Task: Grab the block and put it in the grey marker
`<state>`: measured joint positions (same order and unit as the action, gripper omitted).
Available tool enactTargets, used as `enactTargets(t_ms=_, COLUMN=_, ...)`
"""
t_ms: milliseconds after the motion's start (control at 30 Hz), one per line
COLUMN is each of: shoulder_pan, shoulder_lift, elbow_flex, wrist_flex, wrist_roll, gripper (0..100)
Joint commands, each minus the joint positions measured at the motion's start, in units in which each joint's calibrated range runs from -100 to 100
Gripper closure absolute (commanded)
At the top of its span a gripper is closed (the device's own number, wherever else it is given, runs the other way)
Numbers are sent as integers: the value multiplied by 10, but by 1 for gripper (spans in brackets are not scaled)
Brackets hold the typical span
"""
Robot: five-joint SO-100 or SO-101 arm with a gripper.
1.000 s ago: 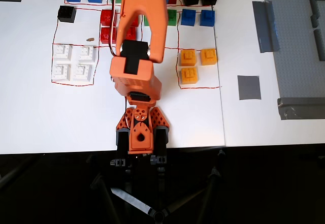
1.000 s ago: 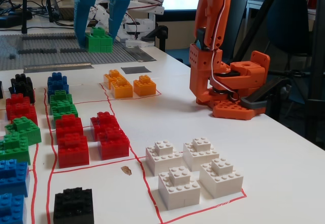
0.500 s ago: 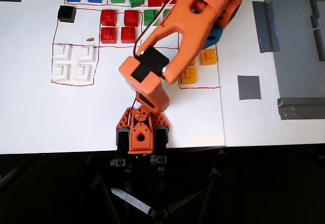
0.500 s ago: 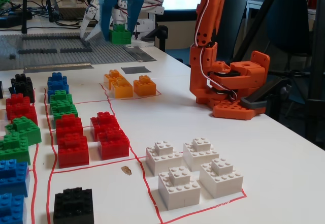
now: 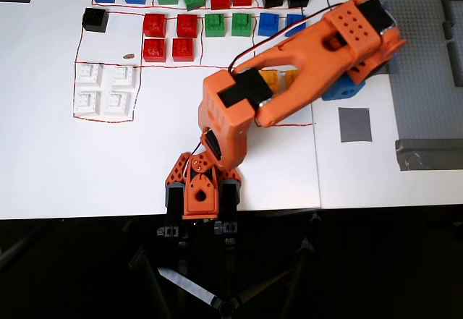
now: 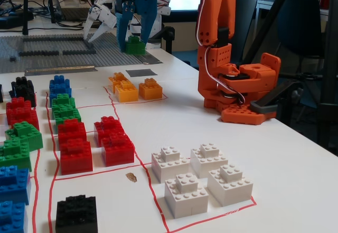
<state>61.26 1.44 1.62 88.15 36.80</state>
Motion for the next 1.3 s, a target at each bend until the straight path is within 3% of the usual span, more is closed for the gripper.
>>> enactTargets(t_ms=0, shoulder_pan=37, shoulder_lift=-17, elbow_flex=-58, wrist_flex=-35, wrist_roll=20, gripper=100)
enactTargets(t_ms=600, shoulder_pan=147, shoulder_lift=92, elbow_flex=-109, wrist_flex=-134, wrist_roll=77, gripper=100)
enactTargets(t_ms=1267, shoulder_pan=150, shoulder_lift=201, elbow_flex=-183, wrist_flex=-134, wrist_roll=53, gripper=99)
